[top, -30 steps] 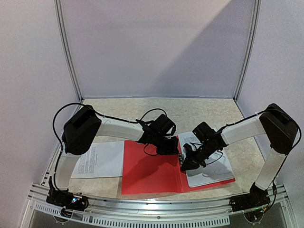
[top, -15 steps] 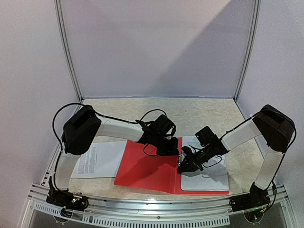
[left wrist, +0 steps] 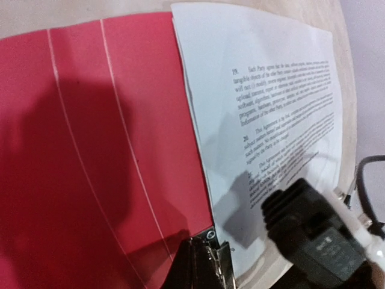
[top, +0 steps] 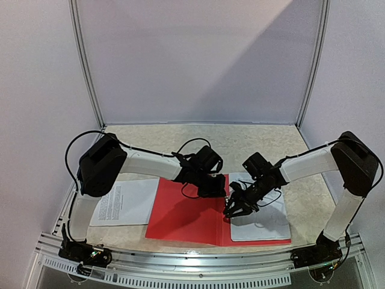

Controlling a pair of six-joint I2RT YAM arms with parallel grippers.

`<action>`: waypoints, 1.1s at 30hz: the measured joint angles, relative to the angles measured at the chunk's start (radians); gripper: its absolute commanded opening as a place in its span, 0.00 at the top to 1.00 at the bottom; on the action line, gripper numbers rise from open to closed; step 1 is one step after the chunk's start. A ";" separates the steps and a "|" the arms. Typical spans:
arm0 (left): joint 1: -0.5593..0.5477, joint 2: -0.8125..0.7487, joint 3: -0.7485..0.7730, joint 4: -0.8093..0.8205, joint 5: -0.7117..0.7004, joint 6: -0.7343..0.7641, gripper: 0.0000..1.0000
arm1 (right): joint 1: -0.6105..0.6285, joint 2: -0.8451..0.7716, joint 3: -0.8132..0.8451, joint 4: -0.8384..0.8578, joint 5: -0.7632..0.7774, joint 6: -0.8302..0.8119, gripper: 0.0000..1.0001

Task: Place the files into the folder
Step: Clamp the file with the spring clip on the folder.

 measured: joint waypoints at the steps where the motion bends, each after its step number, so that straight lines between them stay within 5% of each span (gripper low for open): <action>1: 0.000 -0.004 -0.001 -0.007 -0.005 0.000 1.00 | 0.000 -0.011 0.003 -0.015 0.004 0.000 0.73; 16: -0.003 -0.018 -0.006 -0.037 -0.024 0.000 1.00 | 0.000 -0.075 0.016 -0.071 0.059 0.020 0.74; 33: -0.003 -0.018 -0.006 -0.037 -0.024 0.003 1.00 | -0.035 -0.067 0.023 0.031 0.024 0.110 0.63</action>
